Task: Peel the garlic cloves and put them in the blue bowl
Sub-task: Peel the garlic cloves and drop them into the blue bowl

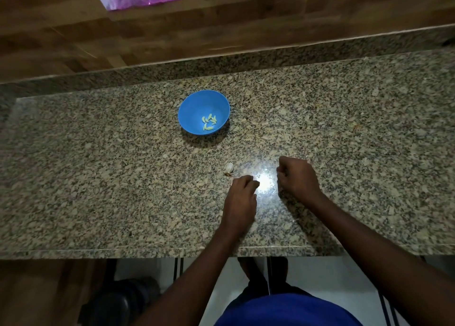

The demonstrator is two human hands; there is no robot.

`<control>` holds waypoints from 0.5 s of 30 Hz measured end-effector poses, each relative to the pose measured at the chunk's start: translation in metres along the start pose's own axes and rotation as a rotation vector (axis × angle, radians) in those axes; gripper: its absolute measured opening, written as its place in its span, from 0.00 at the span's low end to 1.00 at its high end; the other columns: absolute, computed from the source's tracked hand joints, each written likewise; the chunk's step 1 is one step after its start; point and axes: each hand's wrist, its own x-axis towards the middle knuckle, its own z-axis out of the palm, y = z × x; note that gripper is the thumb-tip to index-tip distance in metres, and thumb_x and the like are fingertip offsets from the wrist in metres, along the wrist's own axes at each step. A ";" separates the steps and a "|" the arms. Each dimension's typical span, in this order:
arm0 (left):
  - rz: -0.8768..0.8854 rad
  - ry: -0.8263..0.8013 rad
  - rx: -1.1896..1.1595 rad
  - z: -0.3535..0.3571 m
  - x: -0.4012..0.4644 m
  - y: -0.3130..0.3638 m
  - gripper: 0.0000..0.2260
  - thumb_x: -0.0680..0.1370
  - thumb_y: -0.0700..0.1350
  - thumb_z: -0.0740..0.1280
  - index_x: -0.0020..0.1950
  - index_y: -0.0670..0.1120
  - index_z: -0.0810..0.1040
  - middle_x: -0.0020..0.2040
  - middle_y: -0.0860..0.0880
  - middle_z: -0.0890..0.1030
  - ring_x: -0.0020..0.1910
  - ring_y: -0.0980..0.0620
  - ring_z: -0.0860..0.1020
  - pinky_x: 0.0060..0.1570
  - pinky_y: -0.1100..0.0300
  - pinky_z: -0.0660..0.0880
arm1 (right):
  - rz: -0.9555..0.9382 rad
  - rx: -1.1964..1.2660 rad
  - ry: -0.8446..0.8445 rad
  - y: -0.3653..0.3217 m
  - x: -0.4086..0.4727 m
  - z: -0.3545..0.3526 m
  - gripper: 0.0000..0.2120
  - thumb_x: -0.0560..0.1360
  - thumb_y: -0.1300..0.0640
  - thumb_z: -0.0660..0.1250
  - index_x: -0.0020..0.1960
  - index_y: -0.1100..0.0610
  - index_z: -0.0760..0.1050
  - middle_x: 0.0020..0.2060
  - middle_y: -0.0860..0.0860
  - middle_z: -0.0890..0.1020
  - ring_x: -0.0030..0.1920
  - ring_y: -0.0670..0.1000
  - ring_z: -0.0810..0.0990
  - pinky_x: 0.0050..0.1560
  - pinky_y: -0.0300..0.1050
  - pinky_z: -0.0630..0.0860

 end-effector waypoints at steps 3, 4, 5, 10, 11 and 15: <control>-0.069 -0.013 0.027 0.000 0.004 0.001 0.19 0.77 0.40 0.68 0.68 0.41 0.76 0.66 0.43 0.76 0.64 0.43 0.73 0.62 0.45 0.73 | -0.026 -0.034 0.001 0.001 0.003 0.001 0.08 0.72 0.61 0.69 0.37 0.53 0.72 0.28 0.48 0.78 0.32 0.54 0.78 0.31 0.46 0.72; -0.106 -0.032 0.034 0.000 0.005 0.000 0.21 0.78 0.43 0.69 0.71 0.42 0.74 0.70 0.43 0.74 0.68 0.43 0.70 0.67 0.44 0.70 | -0.013 -0.050 -0.003 0.000 0.003 0.001 0.06 0.71 0.61 0.70 0.38 0.53 0.75 0.29 0.49 0.80 0.32 0.54 0.79 0.32 0.46 0.73; -0.136 -0.064 0.038 0.001 0.006 -0.001 0.24 0.79 0.46 0.68 0.75 0.43 0.71 0.74 0.43 0.70 0.73 0.44 0.67 0.71 0.44 0.66 | -0.011 -0.064 -0.002 0.001 0.004 0.002 0.05 0.71 0.61 0.70 0.39 0.53 0.77 0.30 0.49 0.81 0.33 0.55 0.79 0.33 0.46 0.74; -0.116 -0.207 0.110 0.004 0.004 -0.009 0.33 0.82 0.52 0.65 0.83 0.44 0.54 0.83 0.46 0.49 0.82 0.48 0.47 0.79 0.51 0.46 | -0.143 -0.195 -0.003 -0.002 0.002 0.005 0.08 0.72 0.61 0.70 0.36 0.57 0.74 0.31 0.54 0.77 0.32 0.59 0.78 0.31 0.46 0.69; -0.110 -0.221 0.111 0.003 0.003 -0.009 0.34 0.83 0.53 0.64 0.83 0.45 0.52 0.83 0.47 0.47 0.82 0.49 0.45 0.79 0.52 0.44 | -0.204 -0.265 -0.010 -0.004 0.001 0.005 0.08 0.72 0.60 0.71 0.37 0.58 0.74 0.32 0.55 0.77 0.33 0.59 0.78 0.31 0.46 0.69; -0.085 -0.259 0.120 0.001 -0.001 -0.011 0.33 0.84 0.54 0.61 0.83 0.45 0.47 0.83 0.47 0.42 0.82 0.50 0.40 0.78 0.53 0.40 | -0.436 -0.479 -0.101 -0.014 -0.002 0.004 0.06 0.67 0.62 0.75 0.38 0.61 0.78 0.33 0.57 0.79 0.33 0.60 0.79 0.28 0.47 0.72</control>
